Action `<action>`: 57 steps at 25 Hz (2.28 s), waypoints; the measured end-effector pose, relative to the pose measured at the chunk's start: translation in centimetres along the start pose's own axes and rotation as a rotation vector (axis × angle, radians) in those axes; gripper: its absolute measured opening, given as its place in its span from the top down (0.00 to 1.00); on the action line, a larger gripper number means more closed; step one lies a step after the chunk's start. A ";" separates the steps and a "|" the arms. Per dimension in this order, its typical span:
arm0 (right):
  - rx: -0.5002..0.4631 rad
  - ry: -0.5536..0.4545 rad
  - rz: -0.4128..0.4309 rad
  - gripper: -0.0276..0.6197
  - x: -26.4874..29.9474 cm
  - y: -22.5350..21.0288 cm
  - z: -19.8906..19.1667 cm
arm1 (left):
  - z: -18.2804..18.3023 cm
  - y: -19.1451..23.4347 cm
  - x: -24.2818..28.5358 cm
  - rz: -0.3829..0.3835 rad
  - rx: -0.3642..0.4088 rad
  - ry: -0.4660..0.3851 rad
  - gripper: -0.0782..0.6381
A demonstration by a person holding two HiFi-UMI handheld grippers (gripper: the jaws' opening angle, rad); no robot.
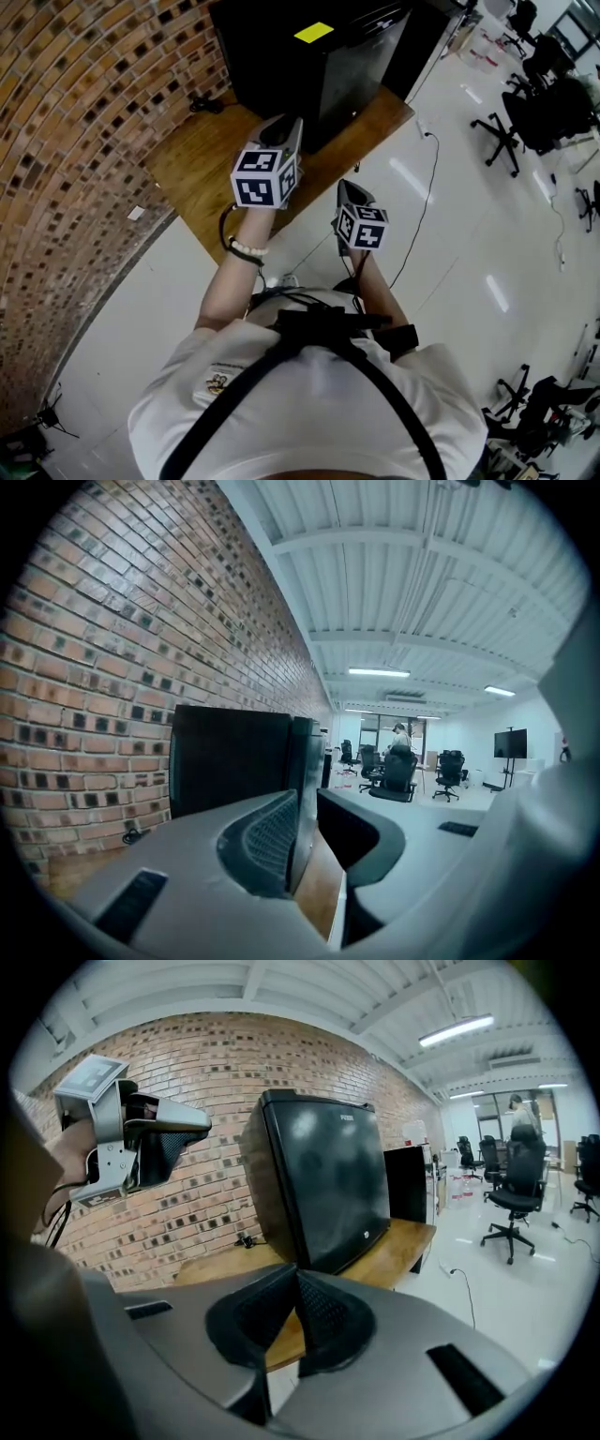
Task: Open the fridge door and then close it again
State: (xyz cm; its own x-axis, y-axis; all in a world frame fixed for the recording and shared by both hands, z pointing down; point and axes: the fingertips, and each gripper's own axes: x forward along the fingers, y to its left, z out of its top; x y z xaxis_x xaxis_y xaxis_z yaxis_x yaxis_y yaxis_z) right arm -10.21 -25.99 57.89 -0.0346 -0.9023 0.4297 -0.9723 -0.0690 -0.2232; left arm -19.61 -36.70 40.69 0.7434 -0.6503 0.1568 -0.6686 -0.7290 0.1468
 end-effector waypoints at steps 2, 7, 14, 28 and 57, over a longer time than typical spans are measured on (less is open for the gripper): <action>-0.011 0.001 0.006 0.95 0.2 0.3 0.1 | 0.2 0.4 -0.3 0.009 -0.004 -0.006 0.80; -0.010 -0.012 0.017 0.95 0.1 0.7 0.3 | -0.2 0.3 -0.6 0.012 -0.004 0.001 0.80; 0.001 -0.013 0.017 0.95 0.1 0.7 0.4 | -0.3 0.5 -0.7 0.021 -0.002 0.006 0.80; 0.002 -0.008 0.017 0.95 0.5 0.9 0.3 | -0.1 0.6 -0.5 0.005 -0.019 0.000 0.83; 0.000 0.019 -0.055 0.69 7.1 0.6 0.5 | -1.1 2.3 0.1 0.013 -0.026 0.030 0.85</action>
State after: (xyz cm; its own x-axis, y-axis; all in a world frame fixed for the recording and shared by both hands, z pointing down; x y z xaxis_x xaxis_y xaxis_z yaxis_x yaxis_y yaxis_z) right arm -10.92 -32.69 60.38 0.0150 -0.8889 0.4578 -0.9730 -0.1185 -0.1982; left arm -21.12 -38.25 42.10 0.7336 -0.6530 0.1881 -0.6791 -0.7142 0.1696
